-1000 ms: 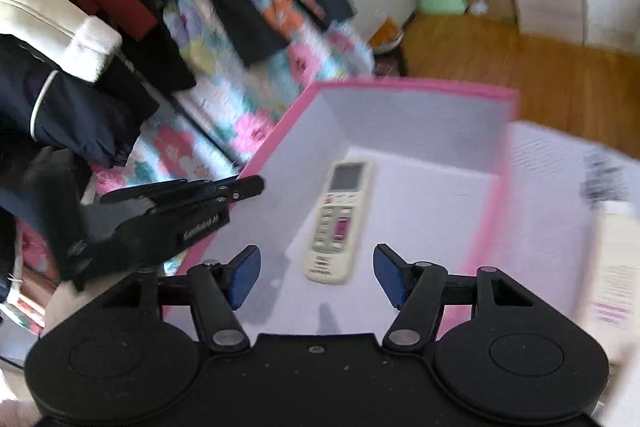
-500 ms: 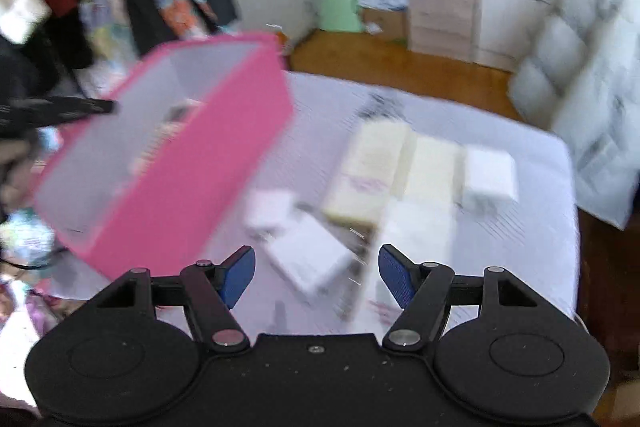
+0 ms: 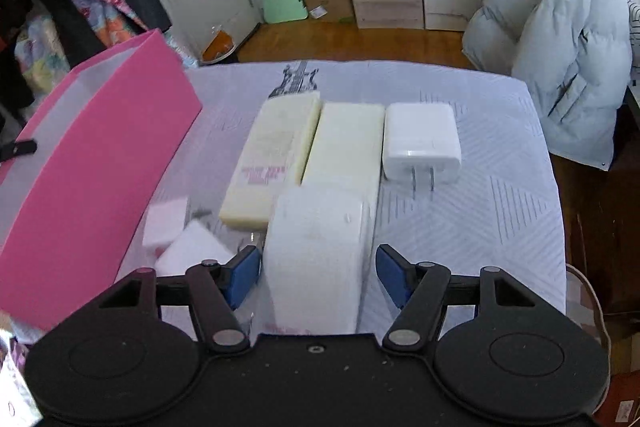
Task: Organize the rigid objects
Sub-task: 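Move the right tool back and grasp the white remote control, then carry the white remote over the pink box and lower it inside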
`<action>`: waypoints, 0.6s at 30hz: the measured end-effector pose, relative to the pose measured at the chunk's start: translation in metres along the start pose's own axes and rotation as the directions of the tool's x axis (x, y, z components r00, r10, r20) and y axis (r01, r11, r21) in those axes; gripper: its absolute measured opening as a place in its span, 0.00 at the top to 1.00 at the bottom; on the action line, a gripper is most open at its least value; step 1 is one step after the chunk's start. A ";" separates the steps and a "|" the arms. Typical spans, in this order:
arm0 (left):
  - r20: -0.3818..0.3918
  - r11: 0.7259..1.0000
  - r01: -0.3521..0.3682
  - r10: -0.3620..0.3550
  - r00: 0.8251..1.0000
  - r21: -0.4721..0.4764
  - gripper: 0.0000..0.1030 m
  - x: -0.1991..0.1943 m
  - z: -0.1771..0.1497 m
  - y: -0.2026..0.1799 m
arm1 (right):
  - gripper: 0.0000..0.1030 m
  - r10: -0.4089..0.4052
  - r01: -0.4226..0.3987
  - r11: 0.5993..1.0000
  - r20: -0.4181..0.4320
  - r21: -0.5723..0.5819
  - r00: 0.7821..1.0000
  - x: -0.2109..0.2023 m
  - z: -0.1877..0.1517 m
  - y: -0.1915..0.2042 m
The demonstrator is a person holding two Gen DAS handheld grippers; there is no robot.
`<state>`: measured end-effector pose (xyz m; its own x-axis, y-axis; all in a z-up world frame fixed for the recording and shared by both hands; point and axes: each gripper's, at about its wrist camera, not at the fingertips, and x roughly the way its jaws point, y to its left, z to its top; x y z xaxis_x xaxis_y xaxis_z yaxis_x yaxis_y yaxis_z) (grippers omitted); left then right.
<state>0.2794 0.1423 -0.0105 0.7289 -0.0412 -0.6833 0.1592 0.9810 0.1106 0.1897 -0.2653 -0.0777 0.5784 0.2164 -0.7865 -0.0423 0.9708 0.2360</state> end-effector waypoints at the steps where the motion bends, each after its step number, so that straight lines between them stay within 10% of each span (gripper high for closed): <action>1: 0.002 1.000 -0.008 0.008 1.000 0.009 0.97 0.000 0.000 -0.002 | 0.32 -0.017 0.016 1.000 -0.004 -0.009 1.000 0.002 0.003 0.003; 18: 0.072 0.999 -0.033 0.030 0.997 0.043 0.97 -0.008 -0.002 -0.009 | 0.41 -0.145 0.142 0.989 0.134 0.028 0.980 -0.018 -0.003 0.035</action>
<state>0.2709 0.1339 -0.0077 0.7792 -0.0255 -0.6263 0.1635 0.9729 0.1638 0.1749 -0.2346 -0.0567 0.6825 0.0580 -0.7286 0.0634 0.9884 0.1381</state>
